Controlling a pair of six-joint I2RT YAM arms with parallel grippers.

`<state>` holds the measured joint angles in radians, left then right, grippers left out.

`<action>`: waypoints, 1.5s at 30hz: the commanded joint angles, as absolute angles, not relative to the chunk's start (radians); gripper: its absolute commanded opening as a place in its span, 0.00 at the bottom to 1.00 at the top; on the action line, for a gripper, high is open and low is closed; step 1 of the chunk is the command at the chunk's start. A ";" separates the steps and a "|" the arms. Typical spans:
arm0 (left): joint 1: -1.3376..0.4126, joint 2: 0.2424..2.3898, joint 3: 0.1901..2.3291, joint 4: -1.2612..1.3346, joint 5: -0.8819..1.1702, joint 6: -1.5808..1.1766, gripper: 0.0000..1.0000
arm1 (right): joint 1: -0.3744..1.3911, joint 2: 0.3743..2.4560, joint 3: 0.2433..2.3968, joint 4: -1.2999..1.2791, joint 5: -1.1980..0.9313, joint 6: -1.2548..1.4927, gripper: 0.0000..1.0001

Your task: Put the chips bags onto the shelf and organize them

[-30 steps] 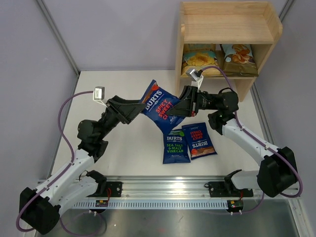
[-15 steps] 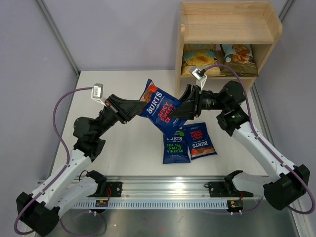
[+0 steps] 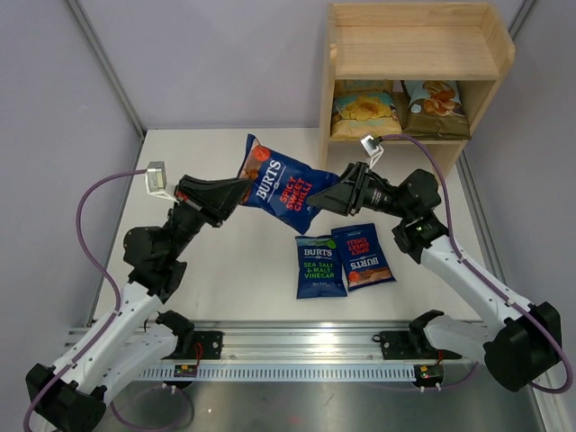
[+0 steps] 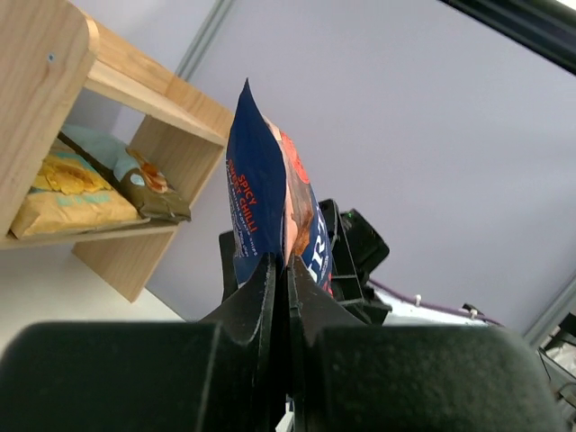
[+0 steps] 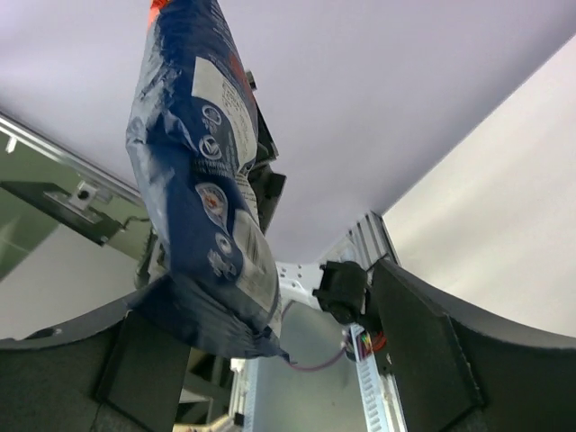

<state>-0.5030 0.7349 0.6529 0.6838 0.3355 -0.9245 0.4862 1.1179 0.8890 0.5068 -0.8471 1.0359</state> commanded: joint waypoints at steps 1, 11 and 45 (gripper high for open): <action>-0.508 0.724 0.644 0.864 0.229 -0.934 0.00 | 0.499 1.124 0.847 0.802 -0.772 1.201 0.84; -0.517 0.785 0.663 0.894 0.215 -0.997 0.00 | 0.563 1.151 0.871 0.904 -0.658 1.163 0.85; -0.453 0.893 0.824 0.608 0.440 -0.709 0.59 | 0.402 1.046 1.042 0.282 -0.816 0.888 0.17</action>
<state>-0.4568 0.9043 0.7570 0.6201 0.4385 -0.7517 0.4248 1.0485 0.9890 0.2501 -0.8066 0.8696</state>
